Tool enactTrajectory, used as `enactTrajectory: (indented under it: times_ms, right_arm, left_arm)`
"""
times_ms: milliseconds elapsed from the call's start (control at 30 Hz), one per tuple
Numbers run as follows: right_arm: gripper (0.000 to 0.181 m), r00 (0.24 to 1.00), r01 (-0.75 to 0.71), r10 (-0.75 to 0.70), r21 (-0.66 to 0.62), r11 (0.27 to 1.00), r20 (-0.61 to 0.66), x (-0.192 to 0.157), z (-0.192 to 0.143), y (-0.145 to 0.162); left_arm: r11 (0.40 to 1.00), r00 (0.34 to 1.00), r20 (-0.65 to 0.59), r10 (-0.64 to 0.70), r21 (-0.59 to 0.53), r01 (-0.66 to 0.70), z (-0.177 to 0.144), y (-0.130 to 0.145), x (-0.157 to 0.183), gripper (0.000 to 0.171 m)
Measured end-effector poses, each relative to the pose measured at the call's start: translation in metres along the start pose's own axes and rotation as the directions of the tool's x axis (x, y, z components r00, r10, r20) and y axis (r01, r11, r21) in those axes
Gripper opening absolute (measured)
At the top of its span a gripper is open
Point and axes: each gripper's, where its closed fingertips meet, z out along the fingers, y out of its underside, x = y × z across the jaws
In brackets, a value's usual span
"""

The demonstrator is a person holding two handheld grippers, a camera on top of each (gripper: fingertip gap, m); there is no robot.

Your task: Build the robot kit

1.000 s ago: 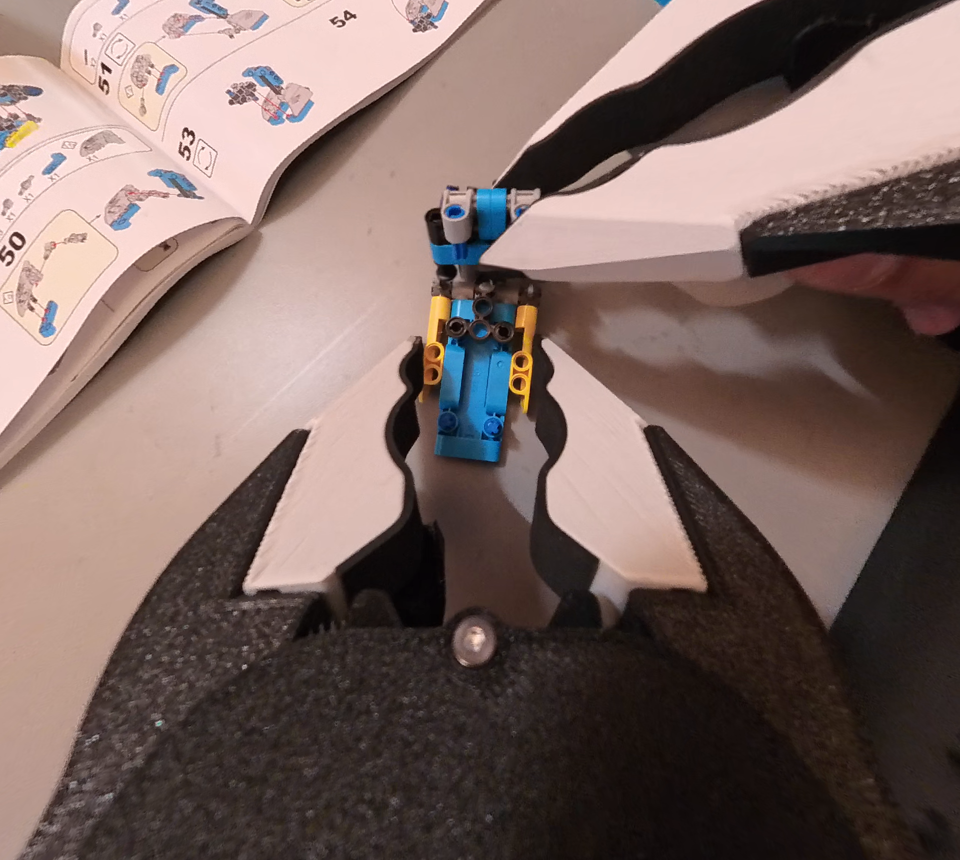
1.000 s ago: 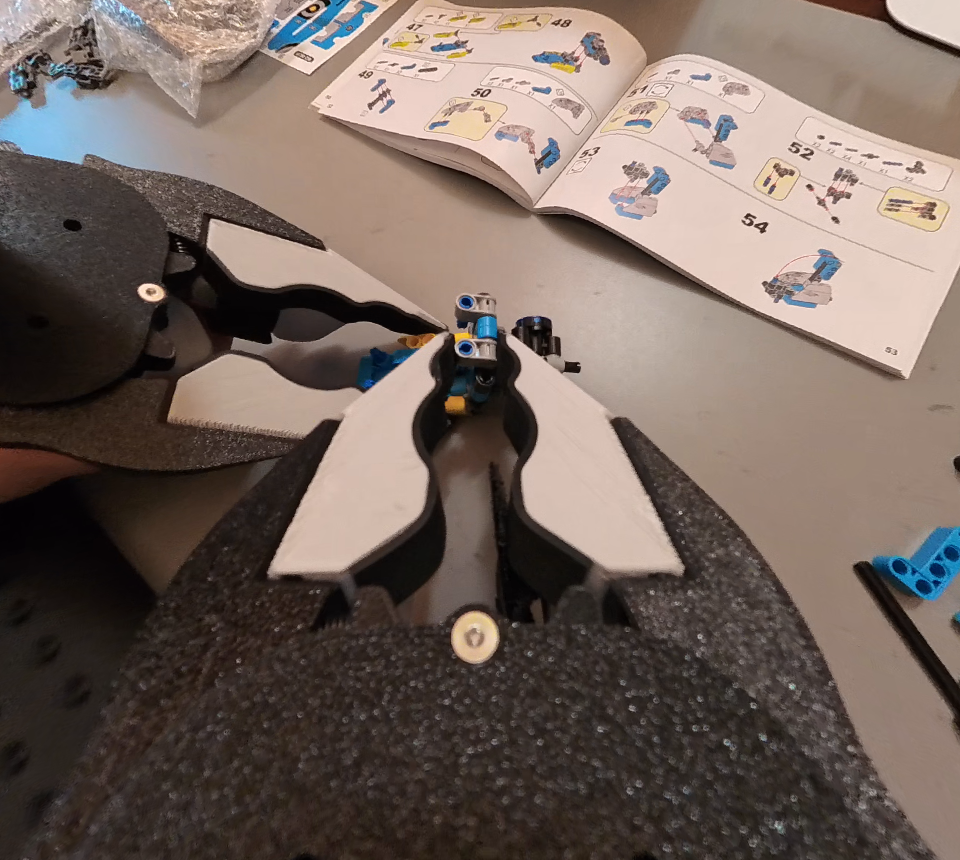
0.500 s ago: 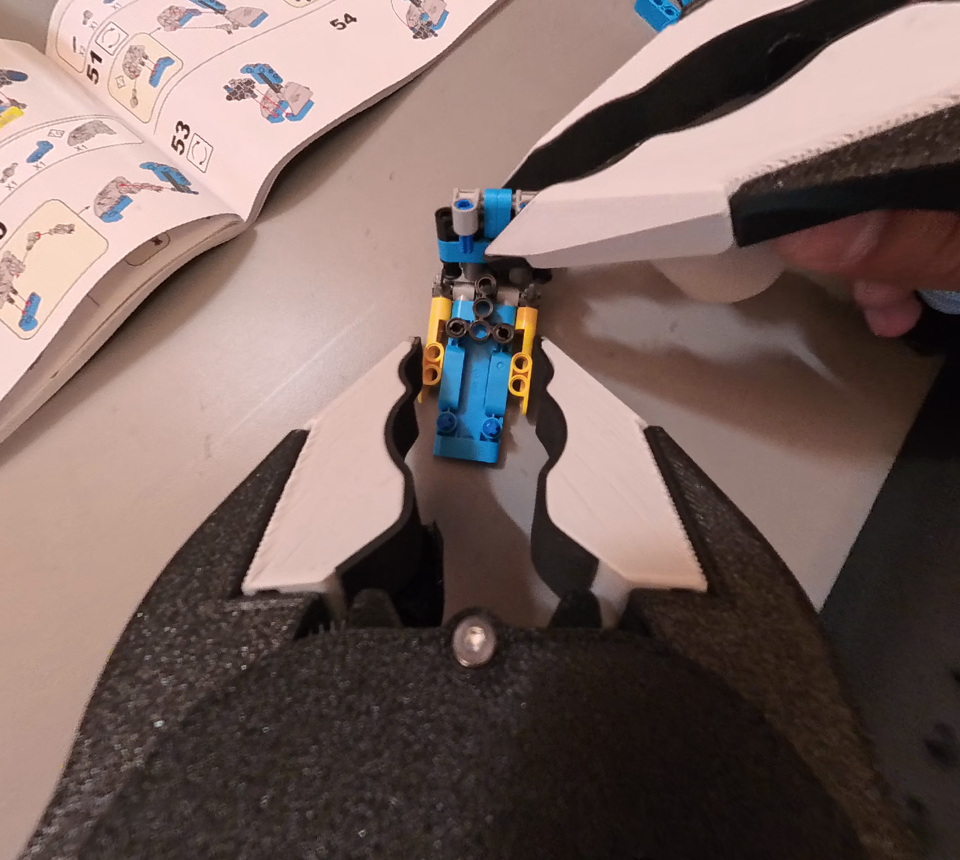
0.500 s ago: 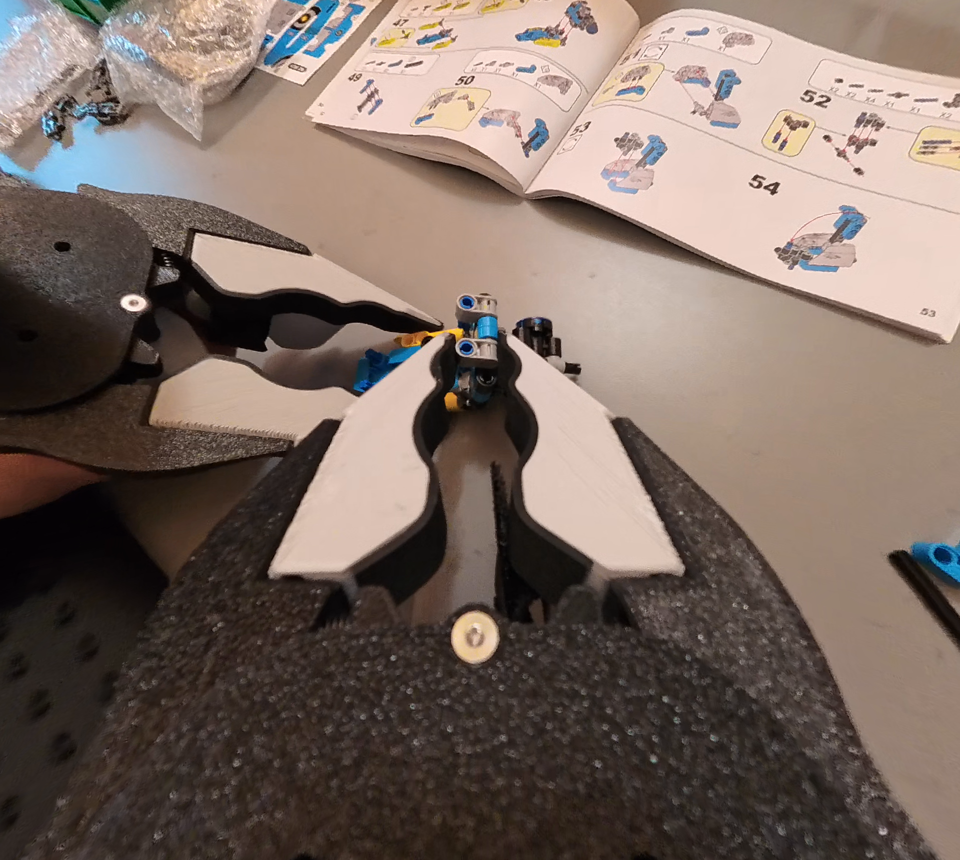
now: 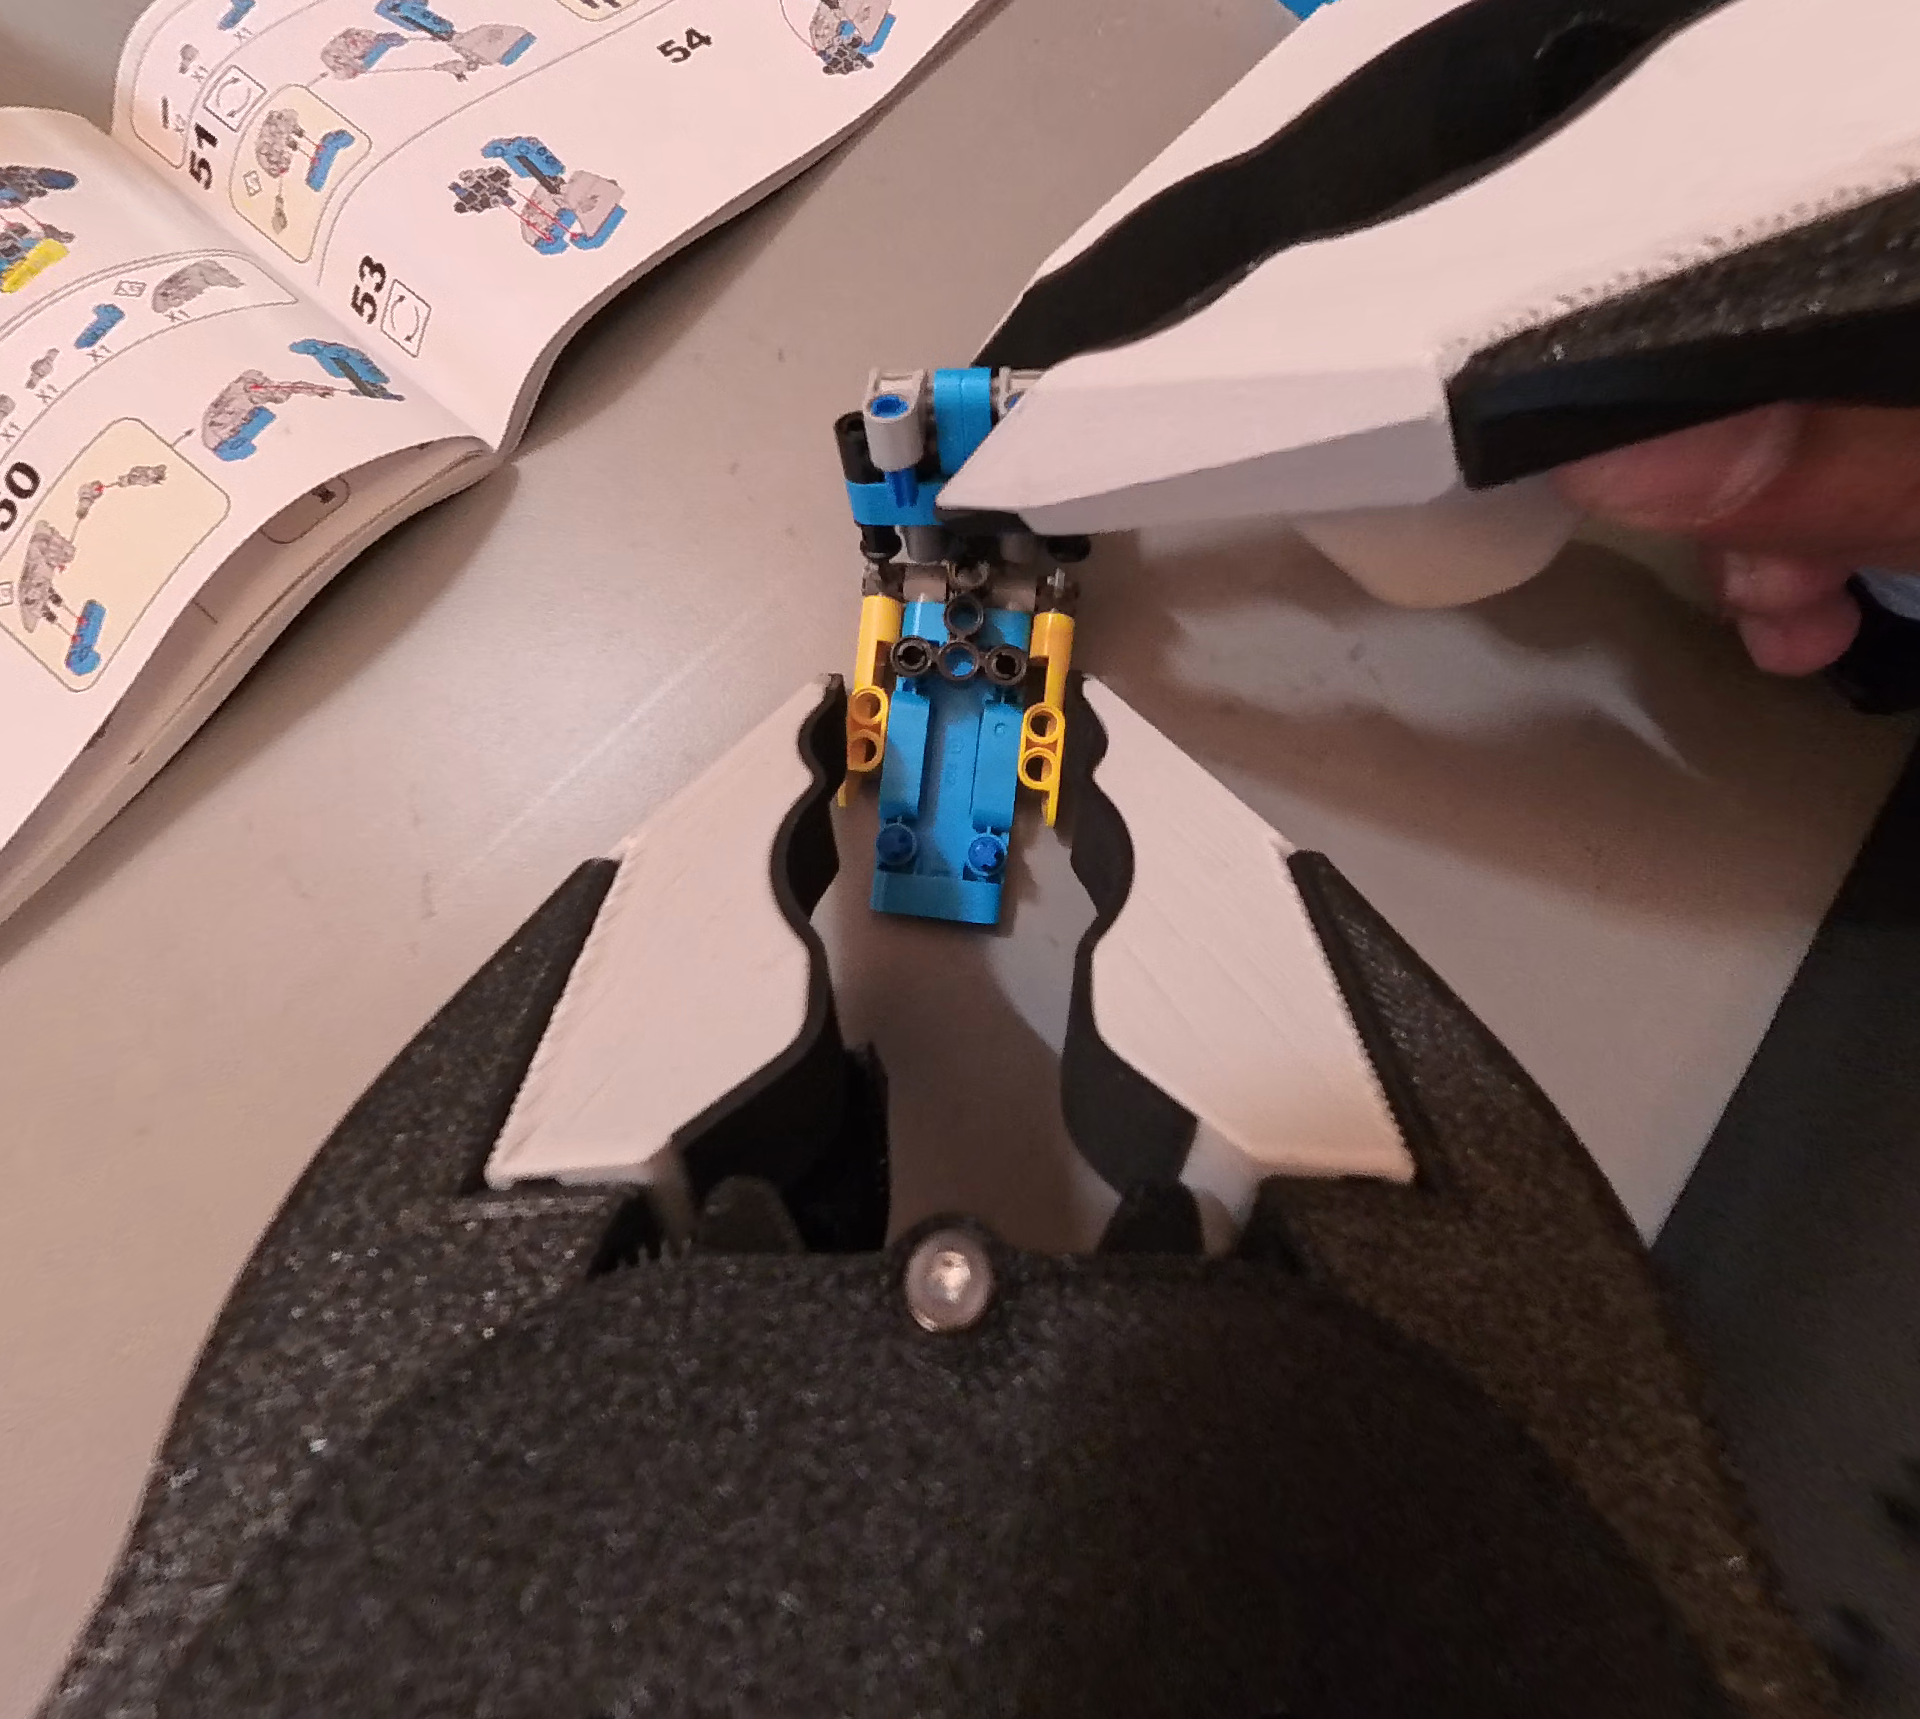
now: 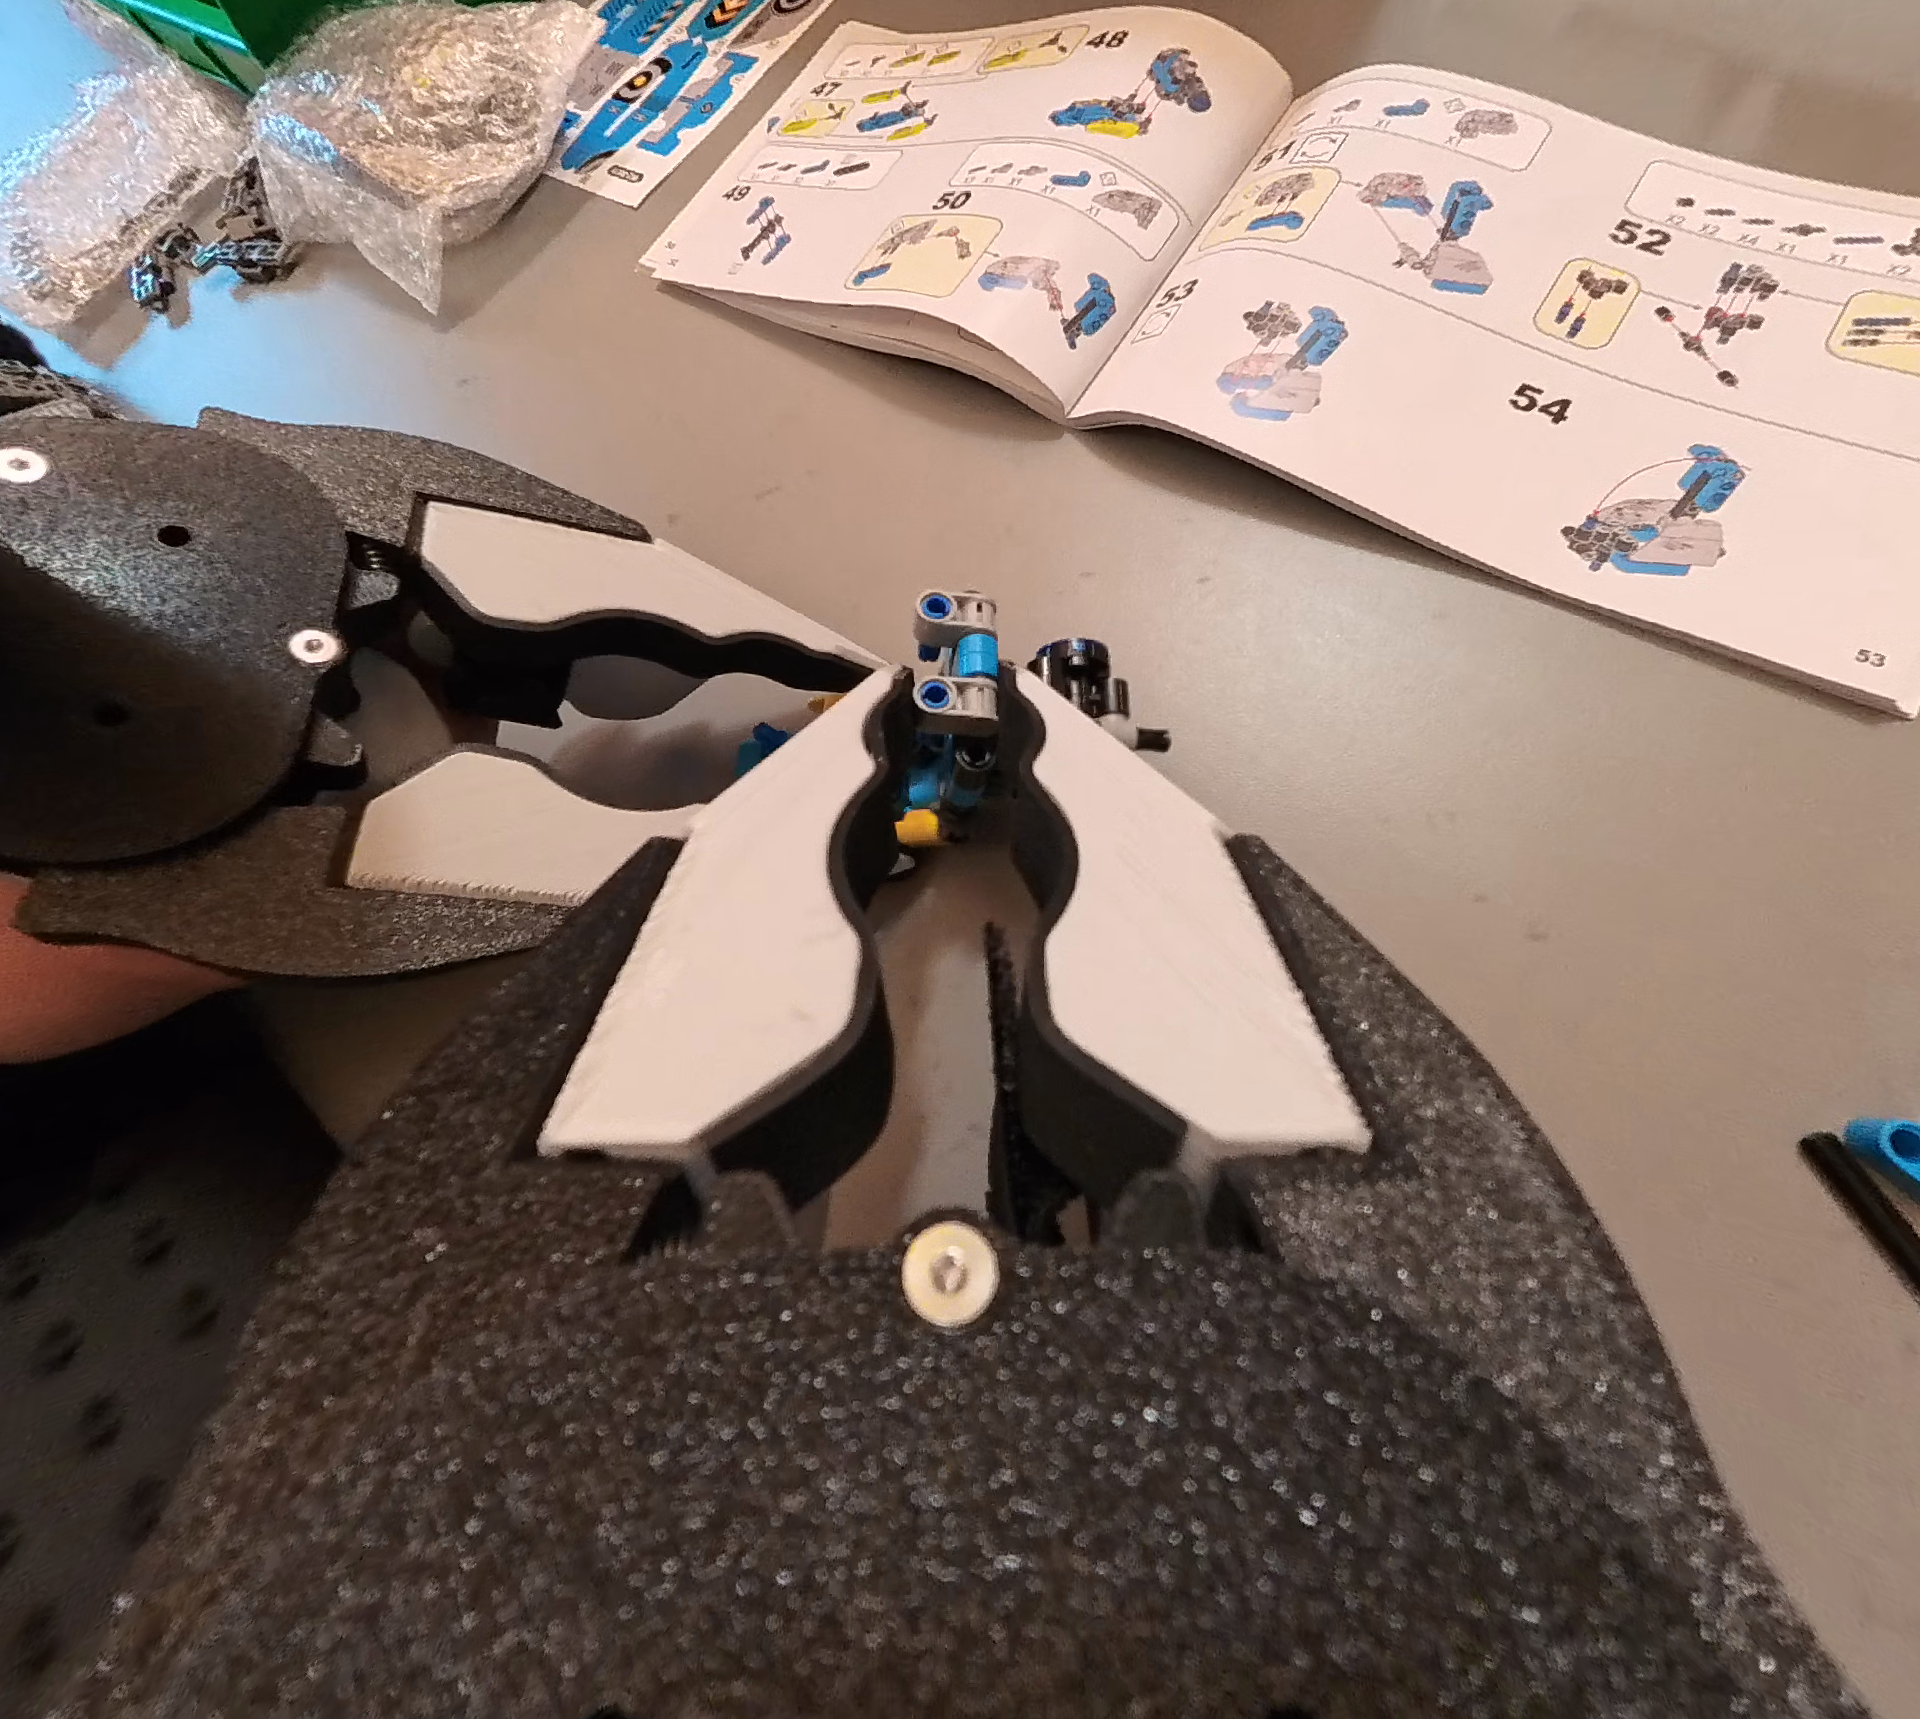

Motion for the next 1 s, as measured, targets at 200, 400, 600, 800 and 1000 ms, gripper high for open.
enactTrajectory:
  times_ms: [200,400,600,800,1000]
  right_arm:
    - [0.015,0.998,0.045,-0.045,-0.009,0.999,-0.049,-0.003,0.002,-0.001]
    - [0.015,0.988,0.115,-0.117,-0.024,0.993,-0.098,-0.007,0.002,0.001]
    - [0.015,0.984,0.128,-0.131,-0.027,0.991,-0.125,-0.004,0.003,0.002]
    - [0.015,0.997,0.037,-0.039,-0.026,0.999,-0.068,0.001,0.002,0.003]
    - [0.015,0.998,-0.060,0.060,-0.032,0.998,-0.010,0.006,0.003,0.005]
  left_arm:
    - [1.000,1.000,0.019,0.007,-0.004,-0.007,0.001,-0.001,0.000,0.041]
    - [1.000,1.000,0.007,-0.016,-0.001,0.016,0.001,-0.001,0.000,0.041]
    - [0.998,0.998,-0.019,-0.062,0.032,0.063,-0.001,-0.006,0.000,0.041]
    - [0.999,1.000,0.019,0.019,0.047,-0.019,-0.001,-0.009,0.000,0.041]
    - [0.997,0.998,0.041,0.042,0.059,-0.045,-0.001,-0.011,-0.001,0.041]
